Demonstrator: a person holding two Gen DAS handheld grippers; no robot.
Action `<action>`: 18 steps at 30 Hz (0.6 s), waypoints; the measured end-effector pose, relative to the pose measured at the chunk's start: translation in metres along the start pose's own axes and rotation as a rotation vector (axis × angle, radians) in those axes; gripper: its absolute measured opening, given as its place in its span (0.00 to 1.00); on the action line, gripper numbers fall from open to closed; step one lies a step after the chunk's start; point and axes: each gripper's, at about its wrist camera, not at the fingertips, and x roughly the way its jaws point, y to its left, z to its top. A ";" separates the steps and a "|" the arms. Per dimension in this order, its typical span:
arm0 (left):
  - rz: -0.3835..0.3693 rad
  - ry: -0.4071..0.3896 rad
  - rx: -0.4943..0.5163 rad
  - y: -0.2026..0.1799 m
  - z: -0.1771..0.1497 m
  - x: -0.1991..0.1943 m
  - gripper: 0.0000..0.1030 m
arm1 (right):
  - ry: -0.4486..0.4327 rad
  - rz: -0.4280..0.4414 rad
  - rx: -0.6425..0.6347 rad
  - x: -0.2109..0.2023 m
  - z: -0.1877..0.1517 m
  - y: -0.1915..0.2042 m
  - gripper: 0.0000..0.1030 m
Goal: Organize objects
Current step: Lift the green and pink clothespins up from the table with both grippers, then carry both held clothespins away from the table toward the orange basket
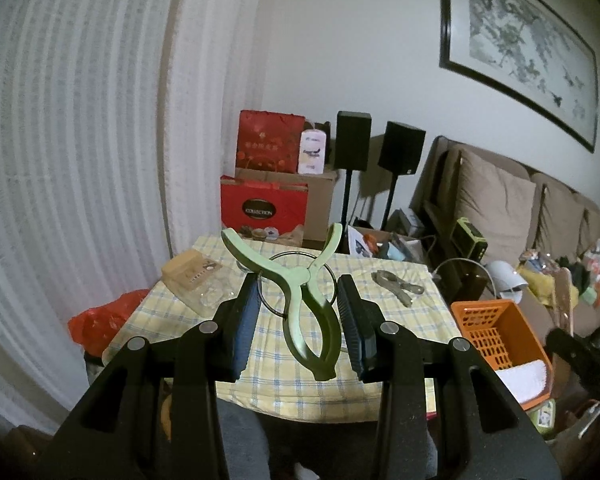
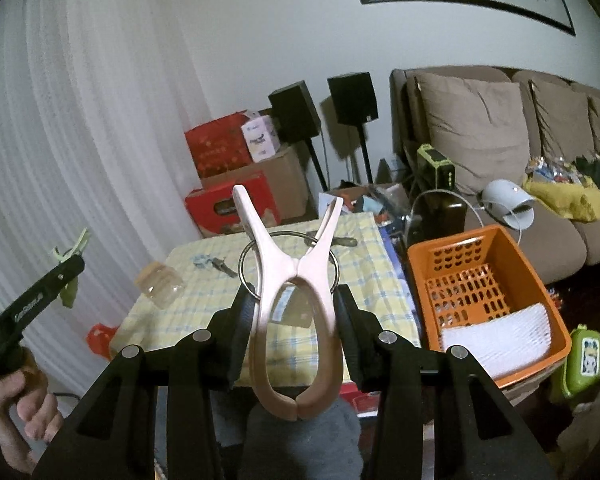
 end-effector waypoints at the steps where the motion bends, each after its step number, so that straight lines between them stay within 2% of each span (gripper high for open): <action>1: 0.000 -0.003 -0.001 -0.001 -0.002 -0.001 0.35 | -0.006 0.003 -0.006 -0.002 -0.003 -0.001 0.40; 6: -0.005 0.016 0.006 -0.010 -0.013 0.009 0.35 | 0.027 0.015 -0.003 -0.001 -0.021 -0.015 0.40; 12: -0.004 0.021 0.029 -0.022 -0.017 0.014 0.35 | 0.037 -0.019 -0.080 -0.001 -0.018 -0.018 0.40; 15: 0.045 0.020 0.039 -0.023 -0.019 0.016 0.35 | 0.043 -0.037 -0.139 -0.004 -0.020 -0.021 0.40; 18: 0.089 0.051 0.042 -0.020 -0.020 0.024 0.35 | 0.046 -0.018 -0.158 -0.007 -0.023 -0.028 0.40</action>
